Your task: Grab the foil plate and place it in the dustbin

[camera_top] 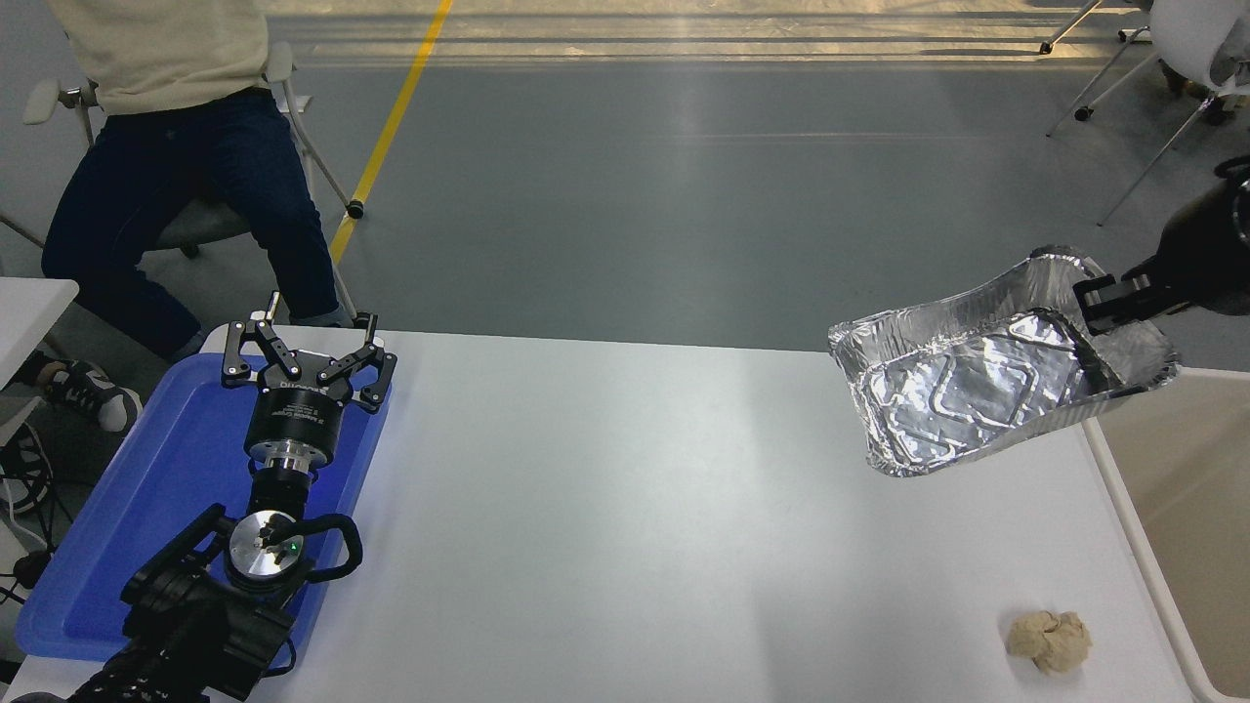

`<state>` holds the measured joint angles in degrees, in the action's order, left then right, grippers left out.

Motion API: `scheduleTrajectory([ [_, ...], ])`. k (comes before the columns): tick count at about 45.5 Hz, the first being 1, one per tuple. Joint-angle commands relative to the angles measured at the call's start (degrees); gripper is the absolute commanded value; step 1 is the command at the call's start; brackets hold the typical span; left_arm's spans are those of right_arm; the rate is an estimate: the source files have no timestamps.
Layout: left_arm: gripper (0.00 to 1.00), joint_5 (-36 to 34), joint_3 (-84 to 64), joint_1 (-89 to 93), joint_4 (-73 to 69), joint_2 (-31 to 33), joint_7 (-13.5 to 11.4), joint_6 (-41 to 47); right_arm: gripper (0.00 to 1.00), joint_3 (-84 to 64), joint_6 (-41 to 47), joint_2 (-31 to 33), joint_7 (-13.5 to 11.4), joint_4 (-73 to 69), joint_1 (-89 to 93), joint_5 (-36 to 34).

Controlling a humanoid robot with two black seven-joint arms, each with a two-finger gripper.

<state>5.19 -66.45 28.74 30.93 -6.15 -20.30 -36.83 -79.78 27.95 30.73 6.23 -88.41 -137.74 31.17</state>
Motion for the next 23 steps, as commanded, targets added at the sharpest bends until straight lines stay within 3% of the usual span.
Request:
scheduleTrajectory([
  [1, 1.00, 0.0, 0.0, 0.0, 0.0, 0.0, 0.0, 0.0, 0.00, -0.5, 2.8, 0.3, -0.3, 0.0, -0.3, -8.8],
  [18, 1.00, 0.0, 0.0, 0.0, 0.0, 0.0, 0.0, 0.0, 0.00, -5.6, 7.7, 8.3, -0.1, 5.8, 1.5, -8.4],
  [23, 1.00, 0.0, 0.0, 0.0, 0.0, 0.0, -0.1, 0.0, 0.00, -5.0, 9.1, 11.4, 0.1, 11.2, 4.0, -5.3],
])
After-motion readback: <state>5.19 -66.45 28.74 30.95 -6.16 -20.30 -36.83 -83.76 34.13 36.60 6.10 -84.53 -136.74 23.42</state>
